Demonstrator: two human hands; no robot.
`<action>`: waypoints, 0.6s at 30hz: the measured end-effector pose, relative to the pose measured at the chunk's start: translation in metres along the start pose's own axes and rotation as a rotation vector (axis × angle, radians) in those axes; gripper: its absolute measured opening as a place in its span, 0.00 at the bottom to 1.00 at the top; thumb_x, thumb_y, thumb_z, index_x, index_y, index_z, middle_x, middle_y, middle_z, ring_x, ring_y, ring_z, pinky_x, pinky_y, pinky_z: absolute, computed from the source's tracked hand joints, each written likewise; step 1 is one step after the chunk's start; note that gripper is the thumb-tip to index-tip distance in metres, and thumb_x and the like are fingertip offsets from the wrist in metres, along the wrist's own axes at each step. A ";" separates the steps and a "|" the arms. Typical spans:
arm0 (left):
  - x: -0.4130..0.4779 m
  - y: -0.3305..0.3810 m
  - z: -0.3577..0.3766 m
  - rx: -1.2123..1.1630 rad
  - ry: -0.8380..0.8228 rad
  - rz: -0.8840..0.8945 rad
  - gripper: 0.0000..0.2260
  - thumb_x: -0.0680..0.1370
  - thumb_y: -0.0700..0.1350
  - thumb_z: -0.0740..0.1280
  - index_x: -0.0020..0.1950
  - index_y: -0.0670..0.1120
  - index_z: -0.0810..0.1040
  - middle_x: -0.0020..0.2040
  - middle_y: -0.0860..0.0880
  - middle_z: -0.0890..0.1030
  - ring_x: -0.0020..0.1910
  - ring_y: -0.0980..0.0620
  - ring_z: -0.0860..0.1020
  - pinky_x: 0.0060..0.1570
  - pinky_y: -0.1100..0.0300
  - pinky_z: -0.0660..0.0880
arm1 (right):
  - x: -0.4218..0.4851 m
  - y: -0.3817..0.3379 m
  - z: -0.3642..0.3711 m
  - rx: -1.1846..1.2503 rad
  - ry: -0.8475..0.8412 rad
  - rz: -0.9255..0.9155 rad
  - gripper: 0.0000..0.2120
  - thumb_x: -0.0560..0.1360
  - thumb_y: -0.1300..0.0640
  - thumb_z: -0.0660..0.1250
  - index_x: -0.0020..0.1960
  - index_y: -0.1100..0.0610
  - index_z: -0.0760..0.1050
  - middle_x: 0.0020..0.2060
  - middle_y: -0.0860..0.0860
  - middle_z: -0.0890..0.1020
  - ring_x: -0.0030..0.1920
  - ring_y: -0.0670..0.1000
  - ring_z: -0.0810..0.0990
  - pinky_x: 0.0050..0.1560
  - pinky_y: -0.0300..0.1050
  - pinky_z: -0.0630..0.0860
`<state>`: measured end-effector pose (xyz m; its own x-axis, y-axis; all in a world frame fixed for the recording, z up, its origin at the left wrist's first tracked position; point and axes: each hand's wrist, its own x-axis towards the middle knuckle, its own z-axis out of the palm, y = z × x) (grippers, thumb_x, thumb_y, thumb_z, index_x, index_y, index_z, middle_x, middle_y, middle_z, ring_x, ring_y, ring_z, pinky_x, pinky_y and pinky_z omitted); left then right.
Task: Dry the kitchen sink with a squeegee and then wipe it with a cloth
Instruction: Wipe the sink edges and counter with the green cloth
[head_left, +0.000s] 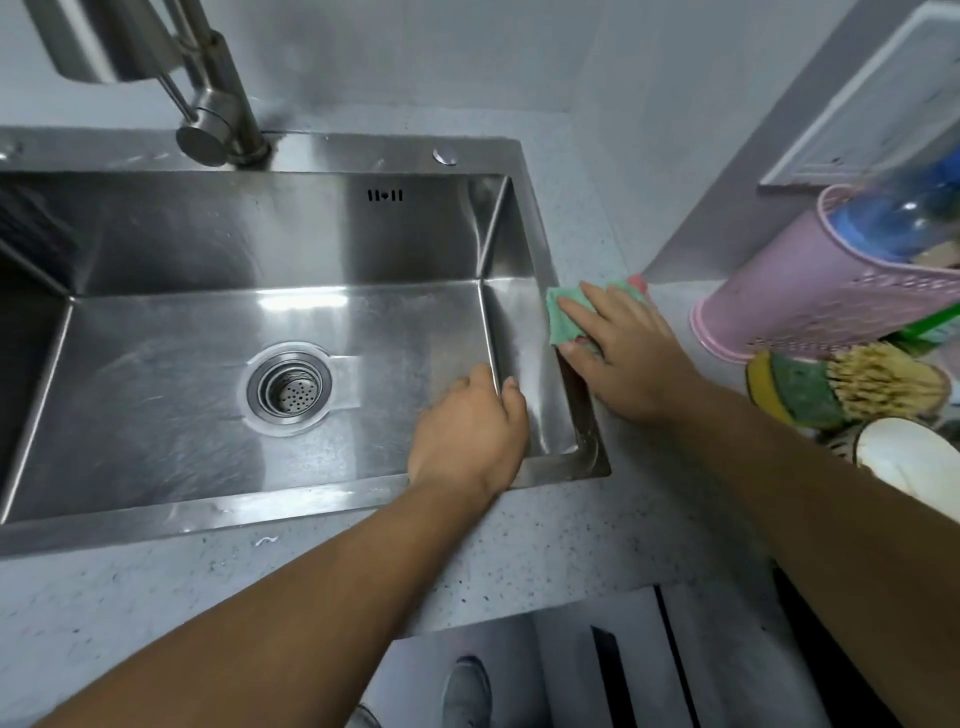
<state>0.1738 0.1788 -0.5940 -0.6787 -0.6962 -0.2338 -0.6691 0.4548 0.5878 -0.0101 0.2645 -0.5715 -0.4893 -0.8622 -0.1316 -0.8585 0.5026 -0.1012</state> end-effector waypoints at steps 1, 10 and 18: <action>0.001 0.000 0.000 0.003 0.003 0.002 0.15 0.83 0.57 0.48 0.54 0.50 0.68 0.53 0.44 0.80 0.43 0.46 0.71 0.44 0.51 0.67 | 0.011 0.000 -0.001 -0.031 0.011 0.003 0.29 0.81 0.41 0.49 0.80 0.48 0.55 0.80 0.52 0.56 0.79 0.57 0.52 0.78 0.61 0.43; -0.001 0.001 0.000 -0.009 0.077 0.043 0.13 0.81 0.55 0.50 0.54 0.51 0.69 0.53 0.45 0.81 0.42 0.47 0.71 0.46 0.51 0.67 | -0.111 -0.024 0.022 -0.012 0.160 0.141 0.23 0.77 0.46 0.55 0.69 0.47 0.74 0.64 0.54 0.77 0.56 0.58 0.70 0.54 0.55 0.69; -0.017 0.004 -0.011 -0.031 0.084 0.112 0.13 0.82 0.53 0.55 0.60 0.49 0.73 0.54 0.46 0.81 0.48 0.44 0.78 0.51 0.50 0.75 | -0.098 -0.022 0.005 -0.162 0.135 0.009 0.25 0.77 0.46 0.55 0.69 0.51 0.74 0.62 0.58 0.75 0.59 0.60 0.72 0.59 0.55 0.66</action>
<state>0.1860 0.1864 -0.5788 -0.7203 -0.6863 -0.1006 -0.5798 0.5161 0.6305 0.0576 0.3378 -0.5611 -0.5035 -0.8640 0.0031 -0.8623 0.5028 0.0603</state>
